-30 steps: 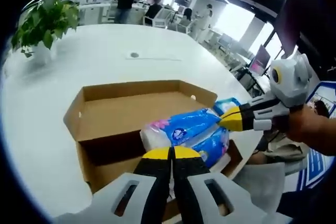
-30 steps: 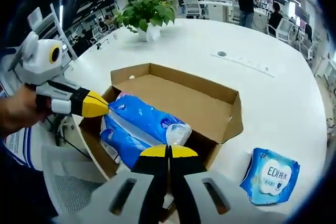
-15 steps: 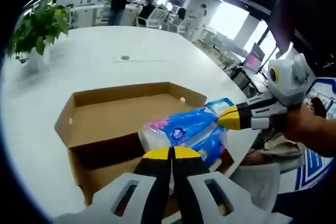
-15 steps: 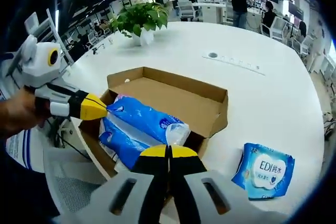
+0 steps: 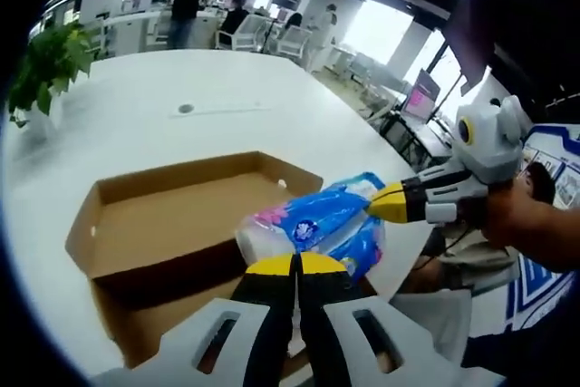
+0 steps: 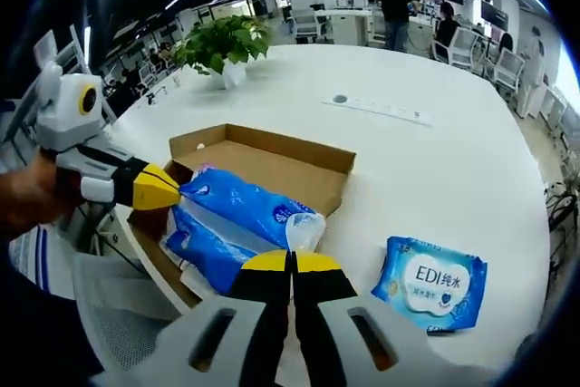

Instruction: Operate the shoe box by opening the lid, removing the specified soft item, and placing it in the target area until the item is outside and the box remains undamaged.

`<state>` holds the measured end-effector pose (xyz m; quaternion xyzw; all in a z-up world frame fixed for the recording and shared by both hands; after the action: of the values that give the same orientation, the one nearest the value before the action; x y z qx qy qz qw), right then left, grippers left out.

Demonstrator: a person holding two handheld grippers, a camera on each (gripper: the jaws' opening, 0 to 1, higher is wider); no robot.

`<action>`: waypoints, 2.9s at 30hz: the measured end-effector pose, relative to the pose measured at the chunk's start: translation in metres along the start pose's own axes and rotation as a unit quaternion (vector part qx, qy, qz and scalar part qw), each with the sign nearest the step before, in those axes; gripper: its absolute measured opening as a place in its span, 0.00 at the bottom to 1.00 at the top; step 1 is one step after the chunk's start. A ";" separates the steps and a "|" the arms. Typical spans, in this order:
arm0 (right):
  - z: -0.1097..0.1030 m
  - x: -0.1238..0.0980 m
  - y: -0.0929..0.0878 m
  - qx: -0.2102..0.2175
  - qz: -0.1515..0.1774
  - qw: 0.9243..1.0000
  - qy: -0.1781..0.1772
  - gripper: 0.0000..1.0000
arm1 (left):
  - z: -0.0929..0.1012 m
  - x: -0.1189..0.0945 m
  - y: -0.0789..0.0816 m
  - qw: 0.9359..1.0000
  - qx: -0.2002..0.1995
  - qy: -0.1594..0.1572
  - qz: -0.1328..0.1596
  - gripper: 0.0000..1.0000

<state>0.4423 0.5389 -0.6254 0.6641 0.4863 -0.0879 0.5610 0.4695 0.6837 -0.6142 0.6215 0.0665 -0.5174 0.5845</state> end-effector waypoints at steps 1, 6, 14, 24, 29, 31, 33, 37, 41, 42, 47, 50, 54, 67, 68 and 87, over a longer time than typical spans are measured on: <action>0.002 -0.002 -0.001 0.001 0.000 1.000 -0.002 0.00 | 0.002 0.002 0.001 1.000 -0.001 -0.002 0.000 0.00; 0.012 -0.011 -0.004 0.009 0.006 1.000 -0.009 0.00 | 0.014 0.008 0.006 1.000 0.008 -0.009 -0.001 0.00; 0.036 -0.032 -0.015 0.023 0.012 0.999 -0.025 0.00 | 0.040 0.026 0.010 0.999 0.022 -0.026 -0.009 0.00; 0.065 -0.058 -0.025 0.039 0.018 0.998 -0.043 0.00 | 0.078 0.045 0.021 0.998 0.039 -0.047 -0.016 0.00; 0.078 -0.070 -0.028 0.044 0.022 0.998 -0.050 0.00 | 0.093 0.054 0.026 0.997 0.047 -0.055 -0.018 0.00; 0.083 -0.076 -0.030 0.046 0.023 0.997 -0.055 0.00 | 0.101 0.057 0.027 0.997 0.050 -0.060 -0.018 0.00; 0.089 -0.082 -0.033 0.050 0.026 0.997 -0.060 0.00 | 0.109 0.061 0.026 0.996 0.052 -0.065 -0.019 0.00; 0.100 -0.091 -0.043 0.057 0.026 0.996 -0.066 0.00 | 0.122 0.069 0.024 0.996 0.056 -0.072 -0.024 0.00; 0.111 -0.102 -0.052 0.065 0.027 0.995 -0.072 0.00 | 0.139 0.076 0.022 0.995 0.060 -0.079 -0.030 0.00; 0.113 -0.103 -0.053 0.065 0.027 0.995 -0.073 0.00 | 0.143 0.078 0.022 0.994 0.061 -0.080 -0.031 0.00; 0.126 -0.114 -0.060 0.071 0.030 0.994 -0.081 0.00 | 0.160 0.089 0.024 0.993 0.071 -0.087 -0.036 0.00; 0.137 -0.122 -0.063 0.073 0.032 0.993 -0.087 0.00 | 0.171 0.096 0.026 0.992 0.078 -0.091 -0.038 0.00; 0.150 -0.130 -0.068 0.078 0.035 0.992 -0.094 0.00 | 0.186 0.107 0.029 0.991 0.086 -0.096 -0.039 0.00; 0.187 -0.147 -0.087 0.091 0.039 0.989 -0.106 0.00 | 0.219 0.137 0.034 0.988 0.100 -0.105 -0.052 0.00; 0.191 -0.149 -0.088 0.092 0.042 0.989 -0.106 0.00 | 0.221 0.139 0.035 0.988 0.100 -0.105 -0.053 0.00; 0.247 -0.177 -0.100 0.096 0.048 0.987 -0.117 0.00 | 0.268 0.184 0.041 0.985 0.115 -0.111 -0.065 0.00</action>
<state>0.3834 0.2269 -0.6618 0.7227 0.3744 -0.1841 0.5510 0.4299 0.3625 -0.6614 0.6177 -0.0185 -0.6243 0.4779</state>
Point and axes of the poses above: the point that each gripper's makers call its tool centre point, and the gripper's own axes: x roughly forward along the fingers, z roughly to its right, y roughly out of its top, the point moved 4 cm from there along -x, roughly backward along the fingers, and after that the axes turned 14 degrees about y, right-handed, at the moved point
